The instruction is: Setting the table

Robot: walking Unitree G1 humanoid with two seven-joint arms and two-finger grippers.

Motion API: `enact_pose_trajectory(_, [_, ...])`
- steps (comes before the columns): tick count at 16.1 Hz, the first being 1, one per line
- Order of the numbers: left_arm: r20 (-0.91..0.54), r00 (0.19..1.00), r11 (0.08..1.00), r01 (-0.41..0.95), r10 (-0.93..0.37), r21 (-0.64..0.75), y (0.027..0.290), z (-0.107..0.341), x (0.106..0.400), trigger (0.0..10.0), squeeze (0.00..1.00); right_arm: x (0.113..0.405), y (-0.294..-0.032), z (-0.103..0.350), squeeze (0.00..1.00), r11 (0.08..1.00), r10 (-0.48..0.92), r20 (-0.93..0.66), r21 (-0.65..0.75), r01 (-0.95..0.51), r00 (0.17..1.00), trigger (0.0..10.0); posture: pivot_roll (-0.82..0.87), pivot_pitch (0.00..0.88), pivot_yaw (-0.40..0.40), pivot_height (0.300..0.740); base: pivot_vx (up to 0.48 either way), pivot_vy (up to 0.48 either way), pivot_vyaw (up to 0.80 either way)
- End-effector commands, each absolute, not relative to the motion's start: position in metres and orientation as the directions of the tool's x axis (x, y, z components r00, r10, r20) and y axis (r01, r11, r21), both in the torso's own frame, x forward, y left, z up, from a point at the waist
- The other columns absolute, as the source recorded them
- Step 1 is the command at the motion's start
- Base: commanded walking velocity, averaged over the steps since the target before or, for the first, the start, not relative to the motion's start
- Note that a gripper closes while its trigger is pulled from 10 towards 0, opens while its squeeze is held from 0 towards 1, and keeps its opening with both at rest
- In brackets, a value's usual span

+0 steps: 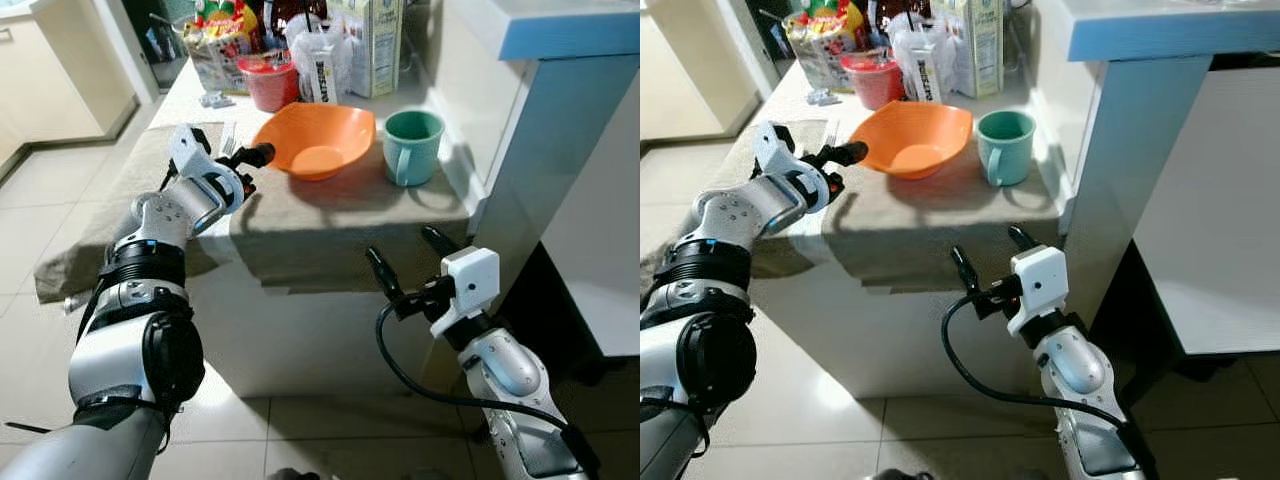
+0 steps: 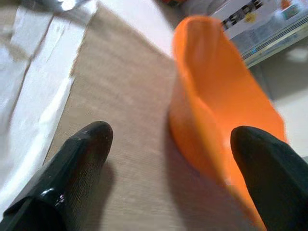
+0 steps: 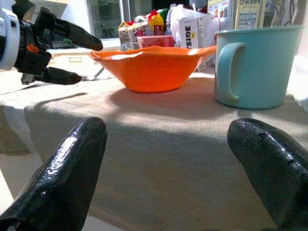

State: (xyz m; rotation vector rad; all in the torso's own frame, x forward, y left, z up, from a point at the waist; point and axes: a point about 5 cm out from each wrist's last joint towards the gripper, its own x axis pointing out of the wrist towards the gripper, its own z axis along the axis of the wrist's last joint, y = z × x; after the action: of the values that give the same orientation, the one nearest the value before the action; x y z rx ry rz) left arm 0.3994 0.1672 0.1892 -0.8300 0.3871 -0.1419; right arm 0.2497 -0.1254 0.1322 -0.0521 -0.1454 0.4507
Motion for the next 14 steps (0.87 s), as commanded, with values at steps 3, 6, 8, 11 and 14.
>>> enact_pose_trajectory(3, [-0.264,0.927,0.69,-0.006,-0.268,-0.724,0.169,0.191,0.403,10.0,0.0,0.247,-0.125,0.137,0.0,0.895,0.445,0.132,-0.087,-0.437,0.886,10.0,-0.28,0.071,0.15,0.74,0.0,0.0,0.0])
enact_pose_trajectory(6, [-0.239,0.931,0.691,0.019,-0.276,-0.723,0.165,0.193,0.406,10.0,0.0,0.245,-0.126,0.137,0.0,0.897,0.442,0.128,-0.089,-0.434,0.888,10.0,-0.29,0.076,0.149,0.74,0.0,0.0,0.0])
enact_pose_trajectory(8, [-0.218,0.935,0.688,0.037,-0.28,-0.725,0.163,0.197,0.409,10.0,0.0,0.245,-0.127,0.137,0.0,0.897,0.442,0.124,-0.09,-0.433,0.888,10.0,-0.29,0.078,0.147,0.74,0.0,0.0,0.0])
enact_pose_trajectory(11, [-0.195,0.938,0.694,0.063,-0.287,-0.717,0.159,0.201,0.411,10.0,0.0,0.244,-0.127,0.138,0.0,0.896,0.443,0.121,-0.092,-0.434,0.889,10.0,-0.29,0.081,0.147,0.74,0.0,0.0,0.0])
enact_pose_trajectory(14, [-0.208,0.939,0.737,0.067,-0.275,-0.673,0.157,0.198,0.412,10.0,0.0,0.244,-0.127,0.138,0.0,0.897,0.442,0.118,-0.093,-0.433,0.889,10.0,-0.29,0.084,0.147,0.74,0.0,0.0,0.0])
